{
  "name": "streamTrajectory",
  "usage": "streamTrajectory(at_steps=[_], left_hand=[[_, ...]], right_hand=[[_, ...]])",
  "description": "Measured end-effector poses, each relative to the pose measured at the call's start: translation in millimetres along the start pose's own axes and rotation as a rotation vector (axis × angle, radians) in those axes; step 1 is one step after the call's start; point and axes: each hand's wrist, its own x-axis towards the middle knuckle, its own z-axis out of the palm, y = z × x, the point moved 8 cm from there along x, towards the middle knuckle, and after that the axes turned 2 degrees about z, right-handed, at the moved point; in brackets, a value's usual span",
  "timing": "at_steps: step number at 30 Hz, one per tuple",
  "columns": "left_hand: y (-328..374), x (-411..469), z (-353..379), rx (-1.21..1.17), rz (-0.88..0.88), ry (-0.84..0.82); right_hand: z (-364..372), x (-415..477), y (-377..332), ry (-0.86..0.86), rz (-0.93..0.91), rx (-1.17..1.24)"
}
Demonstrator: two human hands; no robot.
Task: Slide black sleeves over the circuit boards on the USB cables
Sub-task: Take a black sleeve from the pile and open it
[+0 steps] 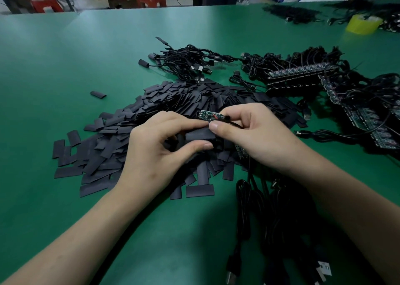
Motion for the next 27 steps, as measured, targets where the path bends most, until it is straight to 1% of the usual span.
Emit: streamTrajectory(at_steps=[4,6,8,11,15,18,24,27], left_hand=[[-0.3,0.3,-0.9,-0.051,-0.021,0.018],[-3.5,0.3,-4.9,-0.069,-0.045,0.052],[-7.5,-0.1,-10.0,-0.083,-0.072,0.094],[-11.4,-0.6,-17.5,-0.072,-0.088,0.150],[-12.6,-1.7,-18.6,-0.079,-0.090,0.166],[-15.0,-2.6,-16.7,-0.103,-0.102,0.159],[-20.6,-2.7,-11.9,-0.186,-0.138,0.110],[-16.1,-0.5,-10.0,-0.165,-0.091,0.075]], right_hand=[[-3.3,-2.8,-5.1,0.055,-0.012,-0.069],[-11.2,-4.3,-9.5,0.106,-0.032,-0.140],[-15.8,-5.0,-11.1,0.112,-0.033,-0.160],[-9.9,-4.7,-6.5,0.006,0.022,-0.062],[-0.5,-5.0,-3.7,-0.111,0.063,0.099],[2.1,-4.8,-1.4,-0.148,0.080,0.186],[11.2,-5.7,2.7,-0.214,0.106,0.248],[10.8,-6.0,4.2,-0.230,0.129,0.303]])
